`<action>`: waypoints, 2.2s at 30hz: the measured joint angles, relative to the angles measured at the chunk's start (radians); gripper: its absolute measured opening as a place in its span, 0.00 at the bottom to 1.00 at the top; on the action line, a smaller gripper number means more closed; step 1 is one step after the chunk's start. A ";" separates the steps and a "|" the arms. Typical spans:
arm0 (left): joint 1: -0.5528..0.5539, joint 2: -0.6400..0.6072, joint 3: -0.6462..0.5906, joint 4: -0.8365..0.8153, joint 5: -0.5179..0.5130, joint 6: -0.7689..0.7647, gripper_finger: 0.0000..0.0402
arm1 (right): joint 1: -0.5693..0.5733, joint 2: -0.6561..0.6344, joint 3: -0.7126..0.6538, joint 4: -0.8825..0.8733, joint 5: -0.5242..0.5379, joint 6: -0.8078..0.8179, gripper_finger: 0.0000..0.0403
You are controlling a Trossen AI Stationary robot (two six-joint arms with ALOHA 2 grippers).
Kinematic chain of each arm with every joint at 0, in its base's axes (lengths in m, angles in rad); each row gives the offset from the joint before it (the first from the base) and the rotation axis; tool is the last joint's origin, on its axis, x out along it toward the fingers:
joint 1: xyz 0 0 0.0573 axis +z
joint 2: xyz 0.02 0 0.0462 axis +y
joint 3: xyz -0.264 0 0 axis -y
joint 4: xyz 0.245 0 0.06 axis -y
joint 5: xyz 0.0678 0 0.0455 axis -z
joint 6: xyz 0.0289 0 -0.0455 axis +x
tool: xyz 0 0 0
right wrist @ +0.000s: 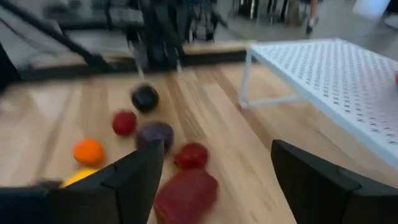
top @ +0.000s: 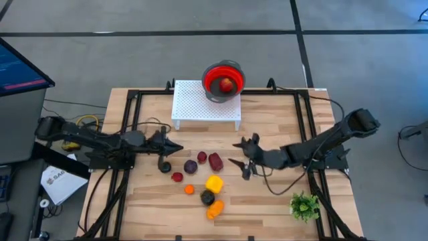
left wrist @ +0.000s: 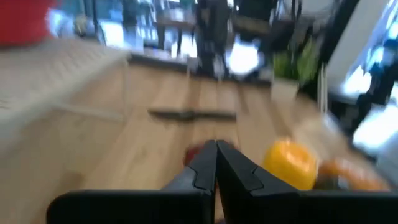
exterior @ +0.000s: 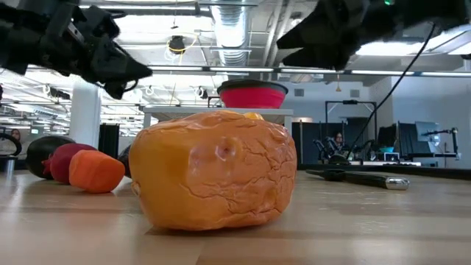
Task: Pick & Place Fruit
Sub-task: Put the left black plum into the strainer bowl on the shelf
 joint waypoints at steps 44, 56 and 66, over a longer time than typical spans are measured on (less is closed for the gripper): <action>-0.372 0.134 -0.031 -0.410 -0.400 -0.468 0.68 | -0.038 0.339 -0.026 0.498 0.013 -0.060 0.72; -0.370 0.317 -0.084 -0.101 -0.498 -0.448 0.69 | -0.038 0.339 -0.026 0.497 0.013 -0.060 0.72; -0.332 0.496 -0.084 0.190 -0.485 -0.290 0.80 | -0.039 0.339 -0.026 0.497 0.013 -0.060 0.72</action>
